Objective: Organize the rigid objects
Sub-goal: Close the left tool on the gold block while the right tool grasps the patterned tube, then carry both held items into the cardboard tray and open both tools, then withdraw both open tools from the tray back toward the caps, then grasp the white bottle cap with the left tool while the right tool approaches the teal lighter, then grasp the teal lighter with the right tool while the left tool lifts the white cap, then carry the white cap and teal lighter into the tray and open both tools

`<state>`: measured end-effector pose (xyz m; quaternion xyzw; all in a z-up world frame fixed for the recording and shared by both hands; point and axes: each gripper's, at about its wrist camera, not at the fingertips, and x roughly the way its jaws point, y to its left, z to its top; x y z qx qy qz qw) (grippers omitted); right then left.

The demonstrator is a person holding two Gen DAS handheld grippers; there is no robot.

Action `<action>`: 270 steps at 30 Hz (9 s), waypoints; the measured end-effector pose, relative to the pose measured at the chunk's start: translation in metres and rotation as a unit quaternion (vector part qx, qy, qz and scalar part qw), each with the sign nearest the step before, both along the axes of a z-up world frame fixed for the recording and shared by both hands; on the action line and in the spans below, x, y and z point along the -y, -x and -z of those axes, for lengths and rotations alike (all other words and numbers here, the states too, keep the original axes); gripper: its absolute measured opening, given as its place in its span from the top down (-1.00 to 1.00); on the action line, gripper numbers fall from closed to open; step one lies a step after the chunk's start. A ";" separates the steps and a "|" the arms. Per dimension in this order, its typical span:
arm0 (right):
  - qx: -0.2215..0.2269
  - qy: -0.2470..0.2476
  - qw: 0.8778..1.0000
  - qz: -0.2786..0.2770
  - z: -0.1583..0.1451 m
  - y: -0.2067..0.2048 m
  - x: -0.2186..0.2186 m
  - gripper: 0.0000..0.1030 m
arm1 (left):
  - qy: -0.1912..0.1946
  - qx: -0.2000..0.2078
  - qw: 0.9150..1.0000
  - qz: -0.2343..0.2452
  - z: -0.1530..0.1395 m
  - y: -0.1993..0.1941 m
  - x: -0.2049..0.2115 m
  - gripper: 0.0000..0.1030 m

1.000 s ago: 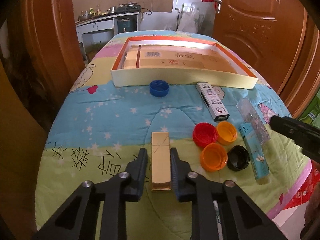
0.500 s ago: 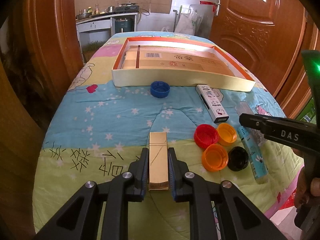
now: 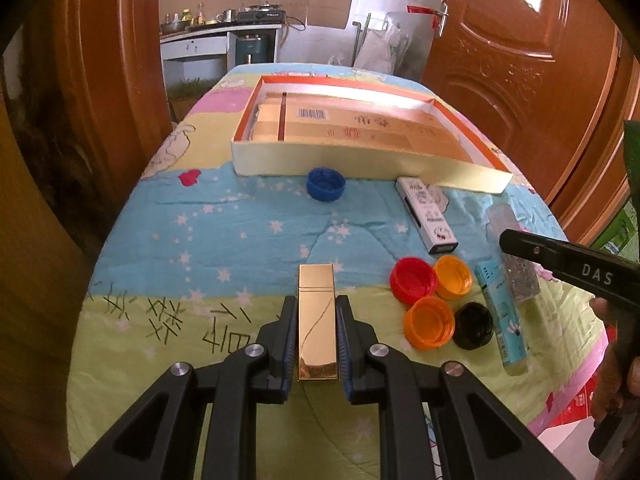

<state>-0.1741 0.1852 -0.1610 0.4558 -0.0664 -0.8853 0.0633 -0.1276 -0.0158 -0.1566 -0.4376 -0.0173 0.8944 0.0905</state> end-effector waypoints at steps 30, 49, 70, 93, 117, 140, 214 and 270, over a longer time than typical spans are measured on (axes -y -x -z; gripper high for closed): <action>-0.094 0.021 0.994 -0.045 -0.105 0.069 -0.028 0.61 | 0.006 -0.083 0.997 0.000 -0.112 0.115 -0.009 0.64; 0.011 0.030 0.997 -0.070 -0.043 0.192 -0.020 0.60 | 0.026 0.017 0.999 0.014 -0.040 0.227 -0.039 0.64; 0.047 0.017 0.997 -0.060 0.006 0.231 -0.011 0.60 | 0.015 0.047 0.999 0.013 0.001 0.256 -0.034 0.64; -0.022 0.037 0.999 -0.032 -0.019 0.193 -0.026 0.04 | -0.034 0.037 0.998 0.045 -0.012 0.238 -0.014 0.07; -0.122 0.001 0.992 -0.019 -0.086 0.014 -0.006 0.04 | -0.035 -0.097 0.994 0.031 -0.100 0.056 0.005 -0.01; -0.125 0.001 0.992 0.023 -0.082 -0.080 -0.009 0.04 | 0.004 -0.144 0.988 0.053 -0.091 -0.058 -0.016 -0.01; -0.004 -0.023 0.999 -0.027 0.018 -0.043 0.032 0.47 | -0.005 -0.088 0.994 0.064 -0.002 -0.066 -0.019 0.41; -0.134 0.019 0.991 0.001 -0.091 0.044 -0.033 0.56 | -0.011 -0.165 0.985 0.056 -0.115 0.083 -0.045 0.41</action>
